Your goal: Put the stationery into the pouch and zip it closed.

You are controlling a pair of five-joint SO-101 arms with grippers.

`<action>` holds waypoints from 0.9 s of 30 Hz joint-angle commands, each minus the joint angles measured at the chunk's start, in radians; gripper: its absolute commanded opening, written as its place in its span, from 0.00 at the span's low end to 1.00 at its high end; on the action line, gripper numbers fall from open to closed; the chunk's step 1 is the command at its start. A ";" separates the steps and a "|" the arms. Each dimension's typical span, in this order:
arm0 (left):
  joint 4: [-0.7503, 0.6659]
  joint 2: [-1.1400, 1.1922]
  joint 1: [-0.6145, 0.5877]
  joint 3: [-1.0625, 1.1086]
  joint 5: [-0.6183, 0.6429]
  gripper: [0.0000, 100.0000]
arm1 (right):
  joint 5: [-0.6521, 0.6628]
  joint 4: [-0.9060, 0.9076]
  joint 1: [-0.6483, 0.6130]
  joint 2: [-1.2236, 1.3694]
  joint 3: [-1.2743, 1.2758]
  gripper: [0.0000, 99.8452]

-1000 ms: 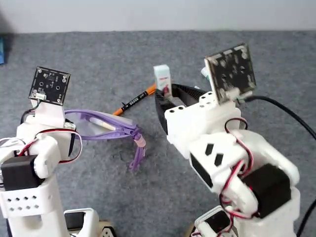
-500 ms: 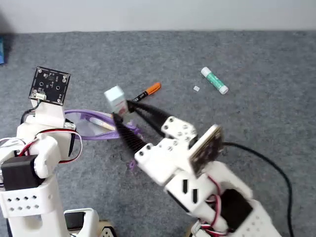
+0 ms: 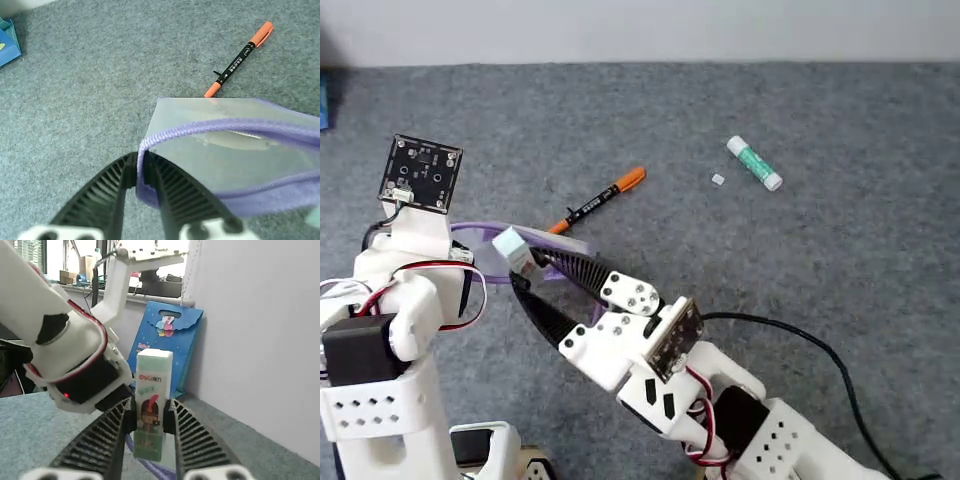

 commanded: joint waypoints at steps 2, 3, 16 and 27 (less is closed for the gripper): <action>-0.008 0.012 0.003 0.030 0.009 0.01 | 0.009 -0.093 -0.005 -0.019 0.032 0.01; -0.008 0.012 0.003 0.030 0.009 0.01 | 0.009 -0.107 -0.005 -0.019 0.037 0.01; -0.008 0.015 0.003 0.030 0.009 0.01 | 0.002 -0.124 0.012 0.177 -0.092 0.01; -0.005 0.009 0.003 0.030 0.009 0.01 | 0.006 -0.251 0.039 0.332 -0.094 0.01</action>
